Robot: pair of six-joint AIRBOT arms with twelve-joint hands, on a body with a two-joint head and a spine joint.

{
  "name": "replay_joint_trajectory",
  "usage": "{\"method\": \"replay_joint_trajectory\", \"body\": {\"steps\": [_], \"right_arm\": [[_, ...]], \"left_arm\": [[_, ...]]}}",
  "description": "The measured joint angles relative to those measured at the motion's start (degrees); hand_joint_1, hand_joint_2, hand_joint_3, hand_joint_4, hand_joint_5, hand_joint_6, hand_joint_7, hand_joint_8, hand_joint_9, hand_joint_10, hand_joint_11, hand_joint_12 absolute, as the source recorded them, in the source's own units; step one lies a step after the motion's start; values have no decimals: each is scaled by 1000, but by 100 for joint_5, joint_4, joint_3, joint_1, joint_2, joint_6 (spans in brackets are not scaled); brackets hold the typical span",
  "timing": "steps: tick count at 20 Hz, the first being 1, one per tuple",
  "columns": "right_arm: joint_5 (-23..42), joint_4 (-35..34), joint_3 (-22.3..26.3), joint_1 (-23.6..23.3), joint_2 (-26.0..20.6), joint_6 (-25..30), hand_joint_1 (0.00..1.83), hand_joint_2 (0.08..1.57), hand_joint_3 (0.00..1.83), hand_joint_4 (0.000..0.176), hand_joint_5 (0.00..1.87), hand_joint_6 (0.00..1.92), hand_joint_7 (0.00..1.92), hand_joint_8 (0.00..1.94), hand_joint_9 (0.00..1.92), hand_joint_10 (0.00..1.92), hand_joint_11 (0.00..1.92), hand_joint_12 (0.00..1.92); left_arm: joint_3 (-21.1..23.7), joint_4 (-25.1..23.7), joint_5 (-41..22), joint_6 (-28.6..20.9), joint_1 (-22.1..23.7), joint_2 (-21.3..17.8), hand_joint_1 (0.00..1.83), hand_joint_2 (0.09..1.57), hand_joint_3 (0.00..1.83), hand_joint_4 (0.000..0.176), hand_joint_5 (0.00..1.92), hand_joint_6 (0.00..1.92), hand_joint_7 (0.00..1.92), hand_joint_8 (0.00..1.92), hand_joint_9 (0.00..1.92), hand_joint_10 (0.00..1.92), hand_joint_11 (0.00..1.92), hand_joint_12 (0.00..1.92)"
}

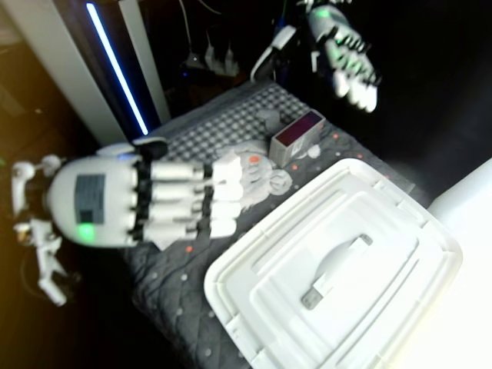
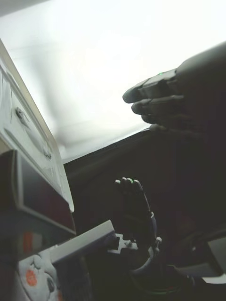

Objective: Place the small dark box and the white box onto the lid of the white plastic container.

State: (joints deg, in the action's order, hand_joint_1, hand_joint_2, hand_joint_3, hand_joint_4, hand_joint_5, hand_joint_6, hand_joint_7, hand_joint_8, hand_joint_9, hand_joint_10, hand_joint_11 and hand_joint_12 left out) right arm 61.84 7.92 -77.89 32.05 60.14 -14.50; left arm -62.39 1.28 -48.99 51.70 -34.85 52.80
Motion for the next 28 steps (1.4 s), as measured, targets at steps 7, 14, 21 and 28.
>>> {"method": "replay_joint_trajectory", "body": {"steps": [7,14,21,28], "right_arm": [[-223,55,-140,0,234,50,832,543,1,0,158,2,156,3,192,4,0,675],[-398,125,-144,0,234,57,909,603,7,0,246,7,264,8,279,12,0,799],[-428,149,-157,0,234,68,1103,633,0,0,581,10,731,9,638,26,209,891],[-428,155,-164,0,234,70,1414,961,5,0,1051,488,1383,49,1227,660,788,1081]], "left_arm": [[-184,-2,542,0,15,164,561,654,0,7,52,1,36,1,70,2,0,316],[-295,-116,1058,4,35,319,596,671,2,43,10,4,11,4,18,7,9,4],[-382,-133,1285,0,35,420,702,626,0,110,68,13,117,14,124,16,152,77],[-511,-94,1373,-7,26,588,1343,974,6,0,1208,359,1462,260,1350,538,1064,1155]]}}
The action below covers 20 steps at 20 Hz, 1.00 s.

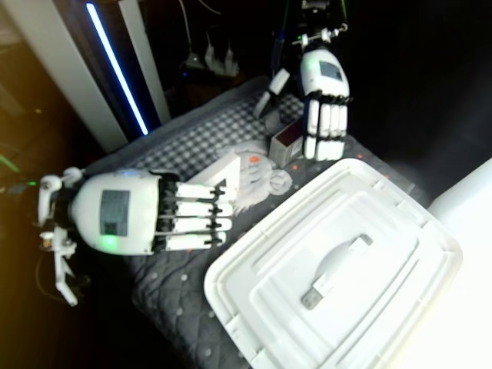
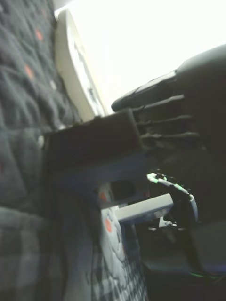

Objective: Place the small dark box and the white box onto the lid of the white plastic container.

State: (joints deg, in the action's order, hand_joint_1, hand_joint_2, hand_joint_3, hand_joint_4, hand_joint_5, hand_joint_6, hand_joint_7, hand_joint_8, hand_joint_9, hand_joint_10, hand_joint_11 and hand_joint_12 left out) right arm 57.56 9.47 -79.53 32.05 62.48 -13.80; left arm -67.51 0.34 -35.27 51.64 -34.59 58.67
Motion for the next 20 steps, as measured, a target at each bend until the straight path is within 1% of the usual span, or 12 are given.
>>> {"method": "replay_joint_trajectory", "body": {"steps": [3,6,9,10,11,13,14,15,16,17,19,20], "right_arm": [[4,7,0,0,0,-15,1312,981,0,0,1354,151,1385,451,1350,909,1132,1506],[46,-22,0,0,0,0,1293,995,0,0,1244,423,1341,493,1213,1130,1032,1609],[46,-17,0,0,0,-17,1301,991,0,0,1182,559,1423,321,1239,1164,1028,1640],[52,-15,0,0,0,-20,1303,984,0,0,1208,517,1457,244,1245,1154,1068,1629],[92,-11,2,0,0,-24,1315,979,1,0,1293,278,1408,416,1235,1243,1059,1700],[254,-4,2,0,0,-28,1309,979,0,0,1351,154,1371,496,1053,1110,431,1747],[330,-2,2,0,0,-28,1306,981,0,0,1362,129,1363,510,980,1000,85,1720],[433,-31,2,0,0,-28,1303,1002,1,0,1374,68,1251,751,886,1131,68,1793],[466,-66,2,0,0,-31,1288,999,2,0,1310,260,1281,632,995,1050,477,1674],[518,-122,0,0,0,-35,1286,999,1,0,1281,328,1293,603,1078,1069,710,1673],[433,-120,-17,-142,-11,-146,1283,990,0,0,1277,386,1335,470,1205,1169,1125,1699],[396,-140,-17,-313,-11,-203,1302,1002,0,0,1306,212,1272,703,1238,1440,1247,1834]], "left_arm": [[-24,7,-39,4,-7,15,1321,979,1,0,1297,220,1408,449,1466,376,1164,1126],[-31,9,-55,9,-4,15,1317,988,0,0,1310,176,1359,555,1449,341,1112,1189],[-35,33,-98,7,-4,15,1317,987,0,0,1288,246,1357,553,1359,531,1036,1309],[-42,31,-103,4,9,15,1393,1004,1,0,1136,474,1310,440,1228,813,1039,1220],[-66,15,-98,11,57,24,1415,994,0,0,1211,280,1298,493,1237,876,1015,1280],[-120,50,-188,26,223,46,1319,992,0,0,1285,262,1315,622,1236,736,935,1378],[-151,39,-260,17,304,46,1302,1022,2,0,1306,141,1188,917,1237,985,1000,1557],[-219,-7,-354,22,446,85,1237,985,0,0,1376,200,1195,1256,1204,1471,1065,1848],[-264,-9,-380,24,516,116,1293,1006,0,0,1213,414,1272,770,1170,943,984,1480],[-273,-20,-411,22,586,122,1386,1002,0,0,1106,594,1332,379,1234,826,1002,1160],[-330,-127,-385,17,669,131,1407,999,0,0,1045,753,1352,263,1300,634,1086,771],[-380,-118,-334,24,756,136,1414,990,0,0,1116,549,1334,323,1333,644,1167,778]]}}
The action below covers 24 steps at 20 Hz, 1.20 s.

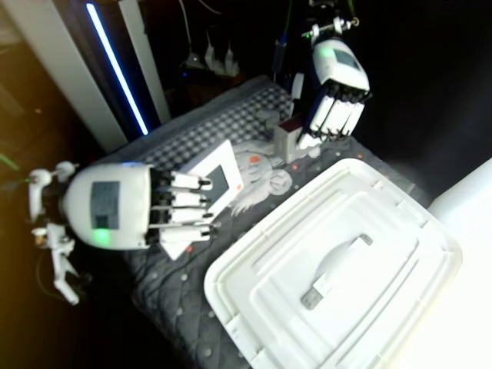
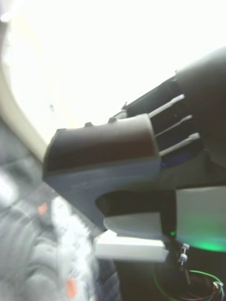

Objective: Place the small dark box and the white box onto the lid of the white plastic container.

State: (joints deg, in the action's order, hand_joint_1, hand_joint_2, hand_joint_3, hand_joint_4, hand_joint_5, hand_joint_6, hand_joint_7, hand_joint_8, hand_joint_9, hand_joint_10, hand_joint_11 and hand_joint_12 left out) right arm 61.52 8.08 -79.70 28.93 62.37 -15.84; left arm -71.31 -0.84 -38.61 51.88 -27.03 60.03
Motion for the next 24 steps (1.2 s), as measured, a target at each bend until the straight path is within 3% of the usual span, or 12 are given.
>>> {"method": "replay_joint_trajectory", "body": {"steps": [2,4,9,12,13,16,17,18,19,21,22,24], "right_arm": [[146,-17,-35,-210,-17,-59,1304,1020,0,0,1299,131,1228,834,1288,1529,1276,1815],[170,-31,-118,-308,-26,-66,1283,994,0,0,1203,567,1410,270,1312,823,1113,1369],[-107,-4,-570,-719,140,-68,1290,998,1,0,1169,593,1414,304,1443,419,1133,1210],[-354,42,-927,-1108,417,-68,1392,1070,2,0,948,836,1067,723,1136,1005,928,1153],[-531,63,-1067,-1231,533,-68,1475,1084,1,0,907,916,1010,756,1110,922,821,1457],[-1025,105,-1499,-1397,833,-59,1382,1111,3,0,893,921,992,963,954,1198,686,1132],[-1268,120,-1598,-1443,905,-61,1377,1128,0,0,845,971,954,1016,946,1235,690,1167],[-1530,116,-1694,-1521,986,-61,1370,1145,3,0,819,1038,931,1071,879,1305,634,1204],[-1757,125,-1764,-1600,1038,-61,1319,1127,0,0,673,467,662,444,589,652,341,1153],[-2031,127,-1899,-1665,1141,-59,1196,1053,0,74,201,38,130,42,134,68,13,656],[-2072,98,-1912,-1665,1158,-57,1210,1004,0,136,57,18,27,13,28,19,2,308],[-2122,197,-1912,-1663,1156,-57,1155,1001,0,160,1,0,18,3,29,1,0,256]], "left_arm": [[-116,-140,20,-4,225,17,1404,1011,0,0,1036,722,1277,398,1287,707,1111,816],[-308,-140,107,4,396,118,1398,1026,1,0,971,883,1217,481,1259,744,1054,970],[-946,-389,498,2,903,680,1392,1042,0,0,962,876,1157,610,1202,857,938,1163],[-1233,-387,533,-7,1187,894,1378,1085,2,0,909,919,1042,830,1074,1085,855,1241],[-1410,-404,656,-7,1266,1016,1370,1104,2,0,884,964,993,909,1029,1147,813,1254],[-2061,-343,1123,-24,1567,1508,1288,1124,2,0,902,856,1002,1135,1060,1010,963,1310],[-2223,-345,1303,-46,1707,1609,1236,1172,8,0,791,1074,935,1245,1018,899,918,1279],[-2352,-313,1436,-66,1878,1696,1303,1214,16,0,626,1327,735,1363,918,1251,763,1246],[-2387,-245,1530,-66,2026,1727,1192,1170,0,44,339,546,303,471,327,447,152,868],[-2369,7,1694,291,2203,1786,1126,1051,0,126,139,56,14,24,12,22,5,191],[-2328,48,1762,496,2253,1786,1170,1003,0,139,81,12,2,4,2,4,0,100],[-2312,48,1871,542,2262,1786,1135,981,0,145,23,1,0,0,0,0,20,27]]}}
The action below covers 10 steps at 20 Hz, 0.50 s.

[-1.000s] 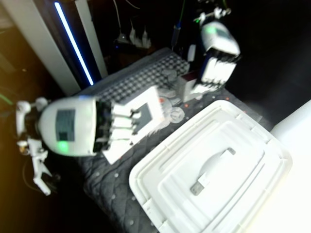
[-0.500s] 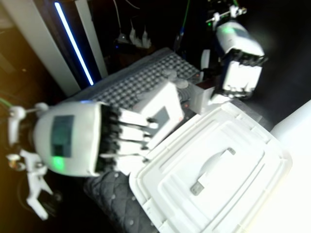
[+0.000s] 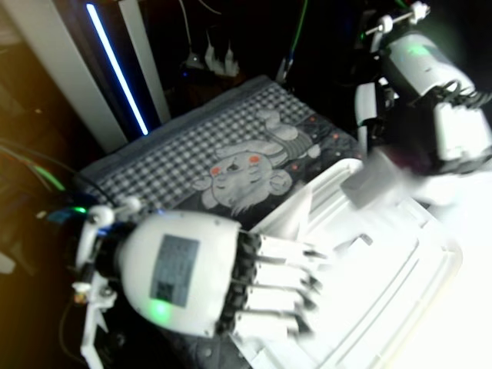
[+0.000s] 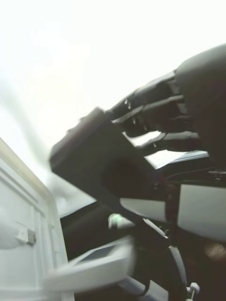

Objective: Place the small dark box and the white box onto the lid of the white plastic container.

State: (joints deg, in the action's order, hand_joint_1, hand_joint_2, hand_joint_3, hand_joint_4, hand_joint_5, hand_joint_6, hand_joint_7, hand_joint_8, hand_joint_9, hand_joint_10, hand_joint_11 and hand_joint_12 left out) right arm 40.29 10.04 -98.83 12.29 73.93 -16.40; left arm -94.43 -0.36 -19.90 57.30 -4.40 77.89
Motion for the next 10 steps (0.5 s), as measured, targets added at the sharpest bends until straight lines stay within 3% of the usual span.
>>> {"method": "replay_joint_trajectory", "body": {"steps": [1,3,4,5,6,9,10], "right_arm": [[-7,24,0,-2,0,0,1142,1004,0,173,0,0,7,3,35,0,0,326],[-33,39,17,0,0,0,1117,1011,2,173,0,0,0,0,1,0,0,220],[-37,101,33,-2,-7,0,1131,998,0,164,0,0,0,0,0,0,0,175],[-35,221,103,0,-33,0,1097,1009,2,174,0,0,0,0,0,0,0,127],[-37,323,173,0,-68,0,1084,1013,2,176,0,0,0,0,0,0,0,29],[33,356,494,66,-247,2,1049,984,0,176,0,0,0,0,0,0,0,0],[103,407,623,90,-339,0,1036,955,0,152,0,0,0,0,0,0,0,0]], "left_arm": [[31,7,55,4,-26,-9,1126,978,0,149,11,0,0,0,0,0,27,28],[92,13,57,11,-111,-24,1119,971,0,173,7,1,0,0,0,0,24,30],[98,4,35,11,-170,-24,1103,964,0,175,1,0,0,0,0,0,17,29],[155,15,7,11,-262,-24,1120,960,0,176,0,0,0,0,0,0,3,18],[212,9,-50,15,-345,-35,1114,954,0,176,0,0,0,0,0,0,41,35],[651,-103,-308,11,-586,-310,1059,942,0,176,0,0,0,0,0,0,32,37],[828,-133,-476,13,-664,-472,1021,938,0,176,0,0,0,0,0,0,6,7]]}}
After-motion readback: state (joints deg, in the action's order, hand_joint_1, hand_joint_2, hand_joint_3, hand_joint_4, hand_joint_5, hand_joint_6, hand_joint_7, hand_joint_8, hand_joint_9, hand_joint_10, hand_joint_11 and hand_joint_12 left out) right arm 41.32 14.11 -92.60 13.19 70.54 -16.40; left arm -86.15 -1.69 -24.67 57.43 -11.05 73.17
